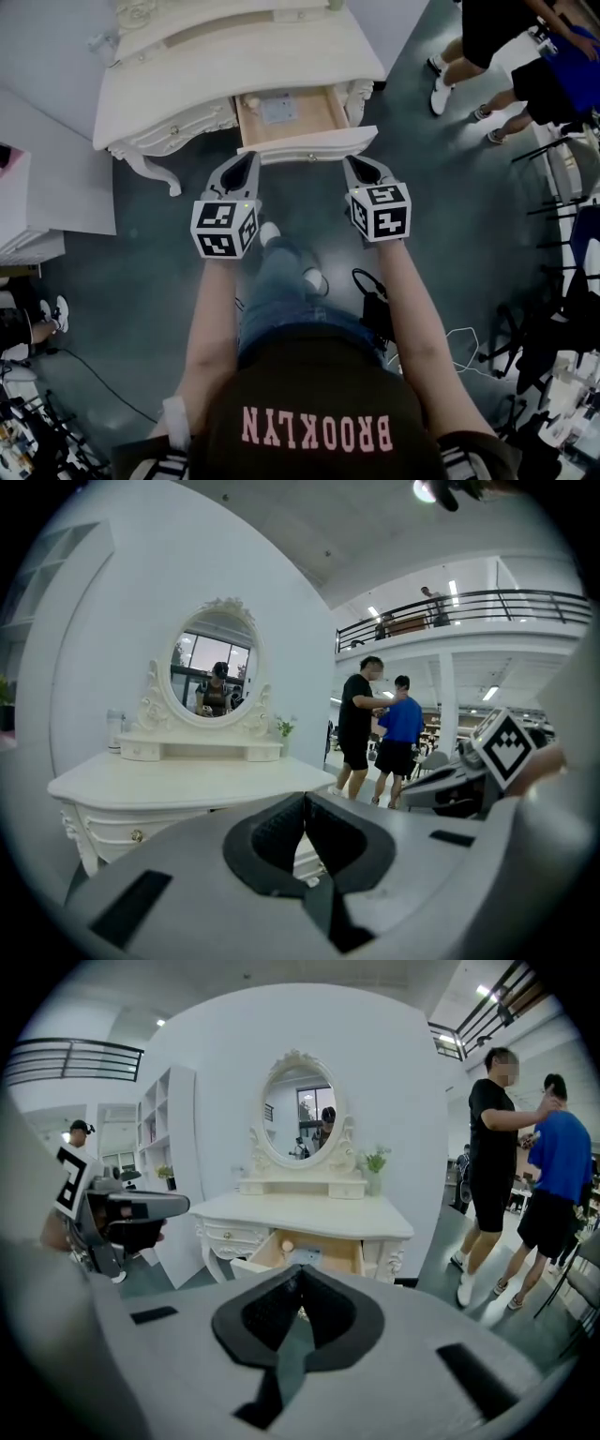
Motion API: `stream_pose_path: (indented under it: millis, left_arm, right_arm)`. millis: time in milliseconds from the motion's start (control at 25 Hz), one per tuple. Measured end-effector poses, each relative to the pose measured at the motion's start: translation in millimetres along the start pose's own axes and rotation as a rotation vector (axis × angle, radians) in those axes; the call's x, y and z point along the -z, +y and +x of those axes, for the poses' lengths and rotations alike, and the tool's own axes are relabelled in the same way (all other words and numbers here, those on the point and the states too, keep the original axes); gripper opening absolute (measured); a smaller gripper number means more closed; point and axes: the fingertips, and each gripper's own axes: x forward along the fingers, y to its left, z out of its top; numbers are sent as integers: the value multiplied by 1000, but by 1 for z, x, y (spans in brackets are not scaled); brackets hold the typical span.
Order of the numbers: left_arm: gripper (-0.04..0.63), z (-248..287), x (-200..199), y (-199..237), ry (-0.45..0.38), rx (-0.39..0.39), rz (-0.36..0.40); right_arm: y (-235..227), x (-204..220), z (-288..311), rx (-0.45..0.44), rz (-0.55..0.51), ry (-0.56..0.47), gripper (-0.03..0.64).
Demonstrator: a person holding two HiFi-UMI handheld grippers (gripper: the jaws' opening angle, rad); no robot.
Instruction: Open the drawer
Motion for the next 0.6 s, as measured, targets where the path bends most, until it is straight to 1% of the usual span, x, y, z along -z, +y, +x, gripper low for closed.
stream_pose_path:
  millis: [200, 400, 600]
  left_arm:
    - [5, -5, -28, -6, -60, -2, 18]
    - [5, -14, -55, -13, -110, 0, 47]
    - [5, -18, -81, -9, -159, -13, 60]
  right_arm:
    - [-6, -33, -29, 15, 7, -85, -3]
    - [-5, -61, -58, 25, -13, -143, -3]
    - [-7, -83, -74, 20, 52, -254, -3]
